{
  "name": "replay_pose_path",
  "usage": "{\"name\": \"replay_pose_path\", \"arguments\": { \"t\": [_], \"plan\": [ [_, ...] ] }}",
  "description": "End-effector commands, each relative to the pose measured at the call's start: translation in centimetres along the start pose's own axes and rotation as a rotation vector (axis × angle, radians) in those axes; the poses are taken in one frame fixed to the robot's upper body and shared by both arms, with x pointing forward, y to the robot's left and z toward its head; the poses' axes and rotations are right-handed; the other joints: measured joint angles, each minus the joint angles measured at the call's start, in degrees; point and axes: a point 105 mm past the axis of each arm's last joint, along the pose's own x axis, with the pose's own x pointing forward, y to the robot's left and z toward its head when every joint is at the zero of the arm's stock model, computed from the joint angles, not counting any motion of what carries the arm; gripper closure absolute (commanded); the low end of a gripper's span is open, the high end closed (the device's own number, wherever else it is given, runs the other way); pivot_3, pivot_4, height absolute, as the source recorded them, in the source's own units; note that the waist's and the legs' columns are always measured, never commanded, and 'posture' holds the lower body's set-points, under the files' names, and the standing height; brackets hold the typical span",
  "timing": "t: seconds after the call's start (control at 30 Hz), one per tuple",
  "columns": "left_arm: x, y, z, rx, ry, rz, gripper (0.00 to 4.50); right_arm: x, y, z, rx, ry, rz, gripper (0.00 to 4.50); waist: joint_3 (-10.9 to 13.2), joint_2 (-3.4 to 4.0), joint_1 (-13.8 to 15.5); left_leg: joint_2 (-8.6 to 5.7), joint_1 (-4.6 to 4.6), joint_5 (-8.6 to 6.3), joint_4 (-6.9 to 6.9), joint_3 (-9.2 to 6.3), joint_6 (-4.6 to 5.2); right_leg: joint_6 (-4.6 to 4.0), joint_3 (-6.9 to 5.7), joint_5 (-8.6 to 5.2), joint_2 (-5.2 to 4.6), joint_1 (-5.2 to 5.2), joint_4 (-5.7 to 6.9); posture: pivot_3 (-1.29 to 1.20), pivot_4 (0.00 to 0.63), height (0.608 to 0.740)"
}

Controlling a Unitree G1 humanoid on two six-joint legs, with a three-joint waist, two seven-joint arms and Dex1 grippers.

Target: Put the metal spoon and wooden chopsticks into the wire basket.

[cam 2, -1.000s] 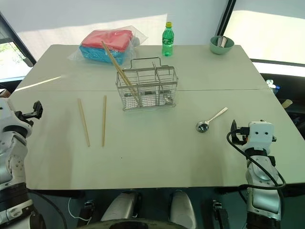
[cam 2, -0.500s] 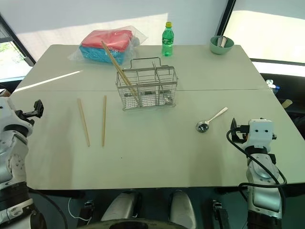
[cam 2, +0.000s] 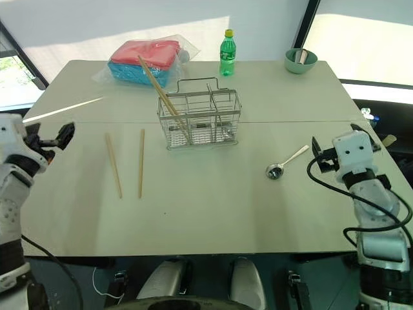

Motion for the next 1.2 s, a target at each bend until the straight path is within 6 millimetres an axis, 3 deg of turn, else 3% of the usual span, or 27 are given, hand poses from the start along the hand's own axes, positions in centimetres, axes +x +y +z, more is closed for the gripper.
{"name": "replay_pose_path", "arguments": {
  "t": [0.03, 0.17, 0.27, 0.5, 0.73, 1.1, 1.2],
  "plan": [
    [0.1, -3.8, 2.8, 0.064, -0.042, -0.259, 0.04, 1.0, -0.3, 2.9, -0.125, -0.107, 0.157, 0.0, 0.0, 0.06, -0.1, 0.0, 0.01, 0.0, -0.01, 0.01, 0.0, 0.0, 0.0, 0.0, 0.0, 0.02, -0.03, 0.0, 0.15, 0.667],
    [-0.7, -9.4, 3.4, 0.167, 0.018, -0.617, 0.04, 2.1, 1.4, 4.4, -0.347, -0.16, 0.485, 0.0, 0.1, 0.11, -0.5, 0.03, 0.01, 0.0, -0.09, 0.04, 0.01, 0.0, 0.0, 0.0, 0.0, 0.03, -0.11, 0.0, 0.15, 0.667],
    [-1.4, -12.7, 2.1, 0.207, 0.094, -0.819, 0.04, 2.6, 3.1, 3.4, -0.496, -0.127, 0.752, 0.0, 0.1, 0.16, -1.2, 0.01, 0.03, -0.02, -0.09, 0.06, 0.04, 0.0, 0.0, 0.0, -0.03, 0.11, -0.22, 0.0, 0.15, 0.667],
    [-0.4, -16.0, 1.4, 0.172, 0.127, -0.968, 0.04, 4.3, 4.2, 0.6, -0.815, -0.025, 1.134, 0.0, 0.4, 0.24, -1.5, 0.01, 0.11, -0.02, -0.08, 0.06, 0.05, 0.04, 0.0, 0.02, -0.01, 0.17, -0.22, 0.0, 0.15, 0.667],
    [-0.5, -17.2, 1.7, 0.211, 0.11, -1.027, 0.04, 6.1, 4.9, -0.5, -0.973, 0.085, 1.286, 0.0, 0.4, 0.27, -1.8, 0.0, 0.1, 0.22, -0.18, 0.09, -0.39, 0.19, 0.09, 0.11, 0.02, 0.08, -0.21, 0.0, 0.15, 0.667],
    [-1.1, -17.2, 2.2, 0.2, 0.087, -0.995, 0.04, 7.2, 6.9, -0.7, -1.089, 0.184, 1.419, 0.0, 0.4, 0.28, -1.7, -0.02, 0.12, 0.28, -0.16, -0.03, -0.49, 0.18, 0.09, 0.12, 0.06, 0.07, -0.06, 0.0, 0.15, 0.667],
    [-1.3, -17.3, 2.3, 0.198, 0.082, -0.985, 0.0, 7.4, 7.4, -0.6, -1.09, 0.191, 1.423, 0.95, 0.4, 0.28, -1.7, -0.02, 0.12, 0.29, -0.16, -0.05, -0.5, 0.18, 0.09, 0.12, 0.08, 0.07, -0.06, 0.0, 0.15, 0.667]
  ]
}}
